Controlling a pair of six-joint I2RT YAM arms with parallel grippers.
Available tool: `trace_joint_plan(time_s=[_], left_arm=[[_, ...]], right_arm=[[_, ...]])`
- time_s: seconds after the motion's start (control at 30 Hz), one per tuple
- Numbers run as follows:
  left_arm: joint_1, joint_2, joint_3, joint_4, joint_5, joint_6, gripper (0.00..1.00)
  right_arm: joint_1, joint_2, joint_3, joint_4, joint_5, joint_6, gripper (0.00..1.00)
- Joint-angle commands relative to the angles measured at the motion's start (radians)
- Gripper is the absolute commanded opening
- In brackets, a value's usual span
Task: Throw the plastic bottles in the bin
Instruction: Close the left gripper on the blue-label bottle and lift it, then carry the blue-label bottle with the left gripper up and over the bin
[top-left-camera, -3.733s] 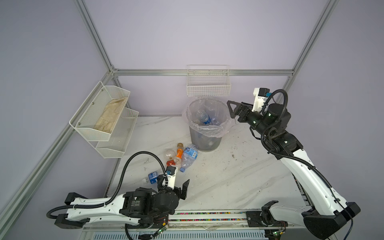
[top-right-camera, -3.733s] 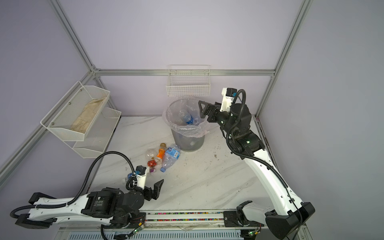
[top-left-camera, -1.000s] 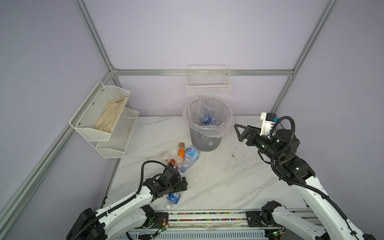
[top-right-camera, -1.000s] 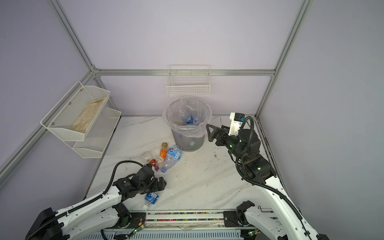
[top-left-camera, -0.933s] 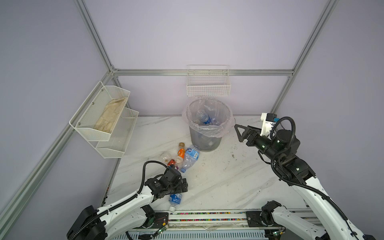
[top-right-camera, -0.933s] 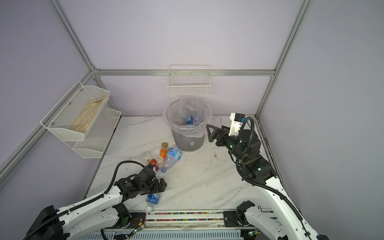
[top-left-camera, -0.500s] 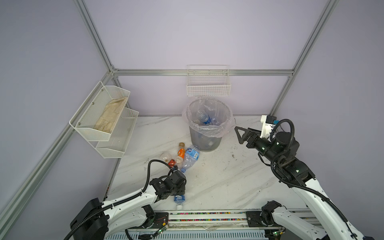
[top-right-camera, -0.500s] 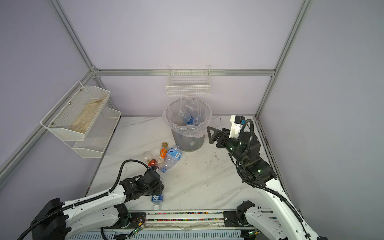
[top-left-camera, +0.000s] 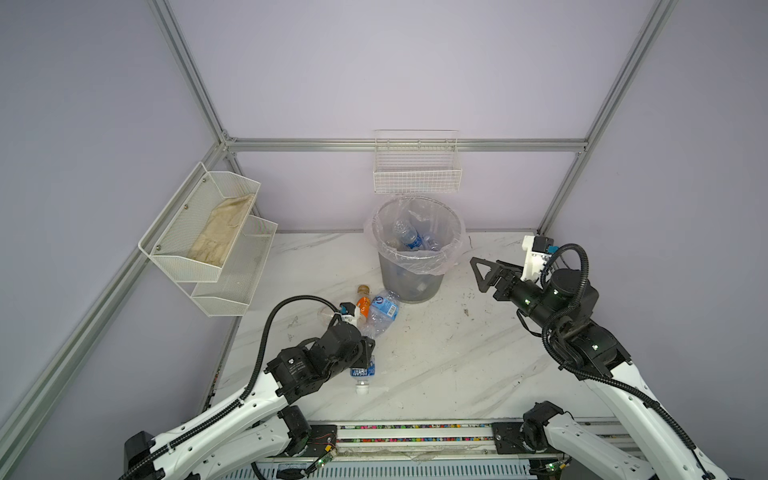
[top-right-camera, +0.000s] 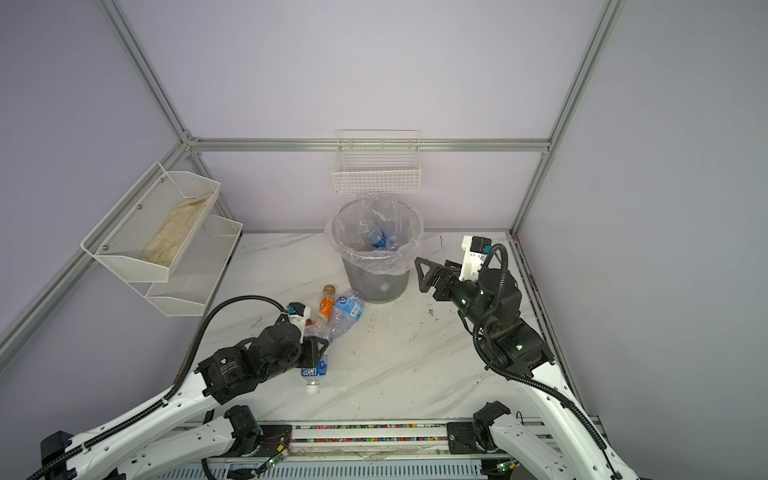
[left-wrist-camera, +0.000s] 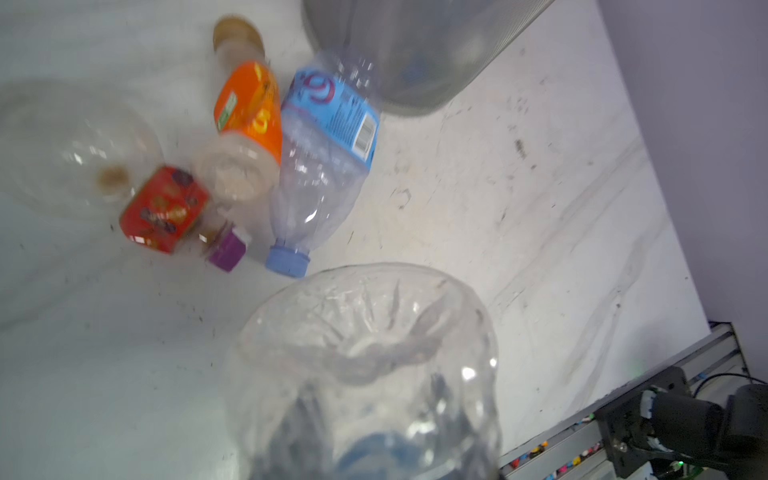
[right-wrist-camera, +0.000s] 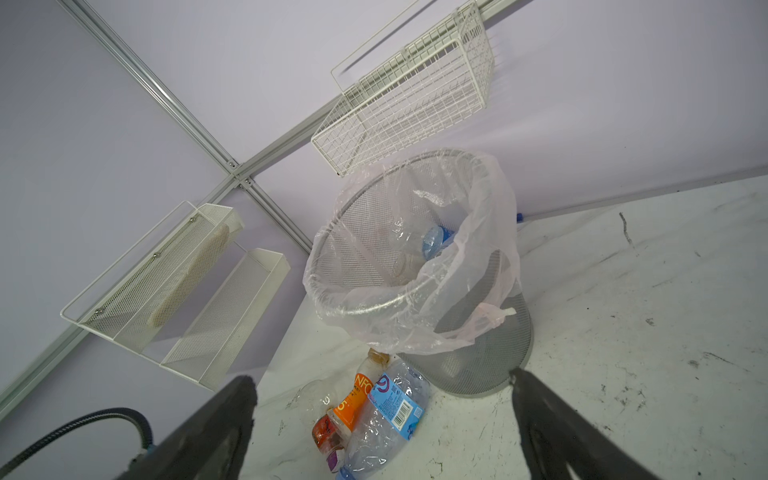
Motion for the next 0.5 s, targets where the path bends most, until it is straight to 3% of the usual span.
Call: trace_joint_plan(time_s=[0.0, 0.27, 0.47], left_arm=[[-0.004, -0.002, 0.281, 0.030, -0.119, 0.234, 0.22], [-0.004, 0.149, 0.731, 0.264, -0.119, 0.691, 0.22], [-0.004, 0.185, 0.878, 0.533, -0.062, 0.860, 0.22]], right_arm=[[0.003, -0.021, -0.036, 0.007, -0.020, 0.027, 0.98], [0.002, -0.055, -0.047, -0.013, -0.035, 0.038, 0.97], [0.002, -0.081, -0.054, -0.051, -0.029, 0.016, 0.98]])
